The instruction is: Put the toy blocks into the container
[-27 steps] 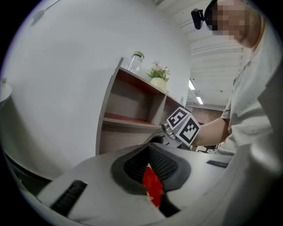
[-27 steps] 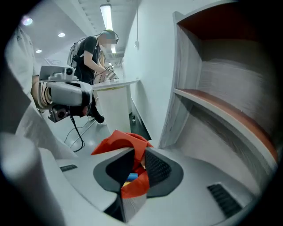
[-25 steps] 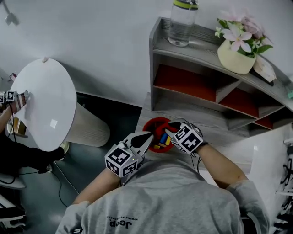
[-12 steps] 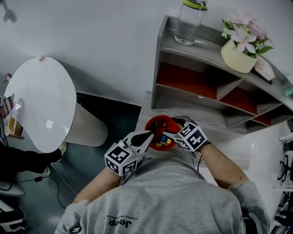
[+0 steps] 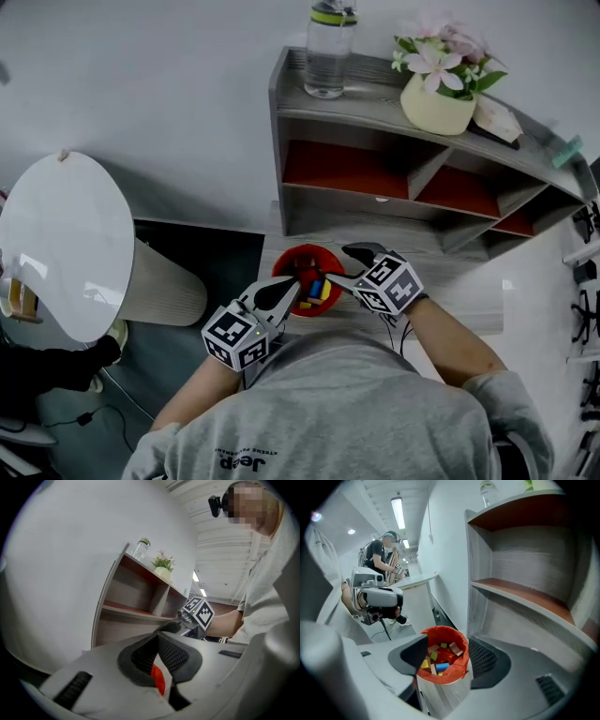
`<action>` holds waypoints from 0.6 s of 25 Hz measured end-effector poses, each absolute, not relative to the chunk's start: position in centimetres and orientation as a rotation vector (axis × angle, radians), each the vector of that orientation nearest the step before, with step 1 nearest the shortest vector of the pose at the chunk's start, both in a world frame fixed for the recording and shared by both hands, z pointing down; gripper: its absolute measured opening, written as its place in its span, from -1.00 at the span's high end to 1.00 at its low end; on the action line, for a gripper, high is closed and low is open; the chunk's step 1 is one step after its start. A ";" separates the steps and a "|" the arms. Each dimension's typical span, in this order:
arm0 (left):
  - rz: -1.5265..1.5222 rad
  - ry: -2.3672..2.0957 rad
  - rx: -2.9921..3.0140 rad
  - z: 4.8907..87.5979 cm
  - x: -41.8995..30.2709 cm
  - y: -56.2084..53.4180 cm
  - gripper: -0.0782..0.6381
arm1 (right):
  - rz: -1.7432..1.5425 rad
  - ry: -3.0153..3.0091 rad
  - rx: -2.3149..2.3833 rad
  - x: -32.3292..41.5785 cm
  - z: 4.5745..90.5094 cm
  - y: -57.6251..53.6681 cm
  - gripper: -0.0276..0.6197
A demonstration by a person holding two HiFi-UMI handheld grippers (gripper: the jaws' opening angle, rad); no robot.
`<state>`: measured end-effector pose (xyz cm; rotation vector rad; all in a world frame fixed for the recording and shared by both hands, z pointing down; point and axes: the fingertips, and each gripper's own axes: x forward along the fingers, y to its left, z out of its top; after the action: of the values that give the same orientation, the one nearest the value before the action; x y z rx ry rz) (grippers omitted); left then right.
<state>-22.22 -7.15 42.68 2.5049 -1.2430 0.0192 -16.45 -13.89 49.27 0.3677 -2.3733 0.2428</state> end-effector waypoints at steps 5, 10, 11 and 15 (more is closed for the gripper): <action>-0.006 -1.235 2.527 41.6 -19.3 -8.2 0.75 | 0.282 -2.489 0.432 -11.9 46.6 -15.0 0.18; -0.015 -1.252 2.569 39.5 -14.5 -9.2 0.75 | 0.284 -2.589 0.577 -4.0 42.9 -17.4 0.33; -0.020 -1.268 2.573 39.1 -13.5 -9.5 0.75 | 0.284 -2.609 0.600 -2.2 42.2 -17.8 0.40; -0.086 -1.319 2.544 38.1 -8.9 -11.1 0.75 | 0.280 -2.666 0.699 5.2 40.3 -19.8 0.60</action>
<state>-8.87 -11.09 38.12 2.5436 -1.3188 -0.0855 5.19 -19.81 40.30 0.6989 -2.6658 0.2795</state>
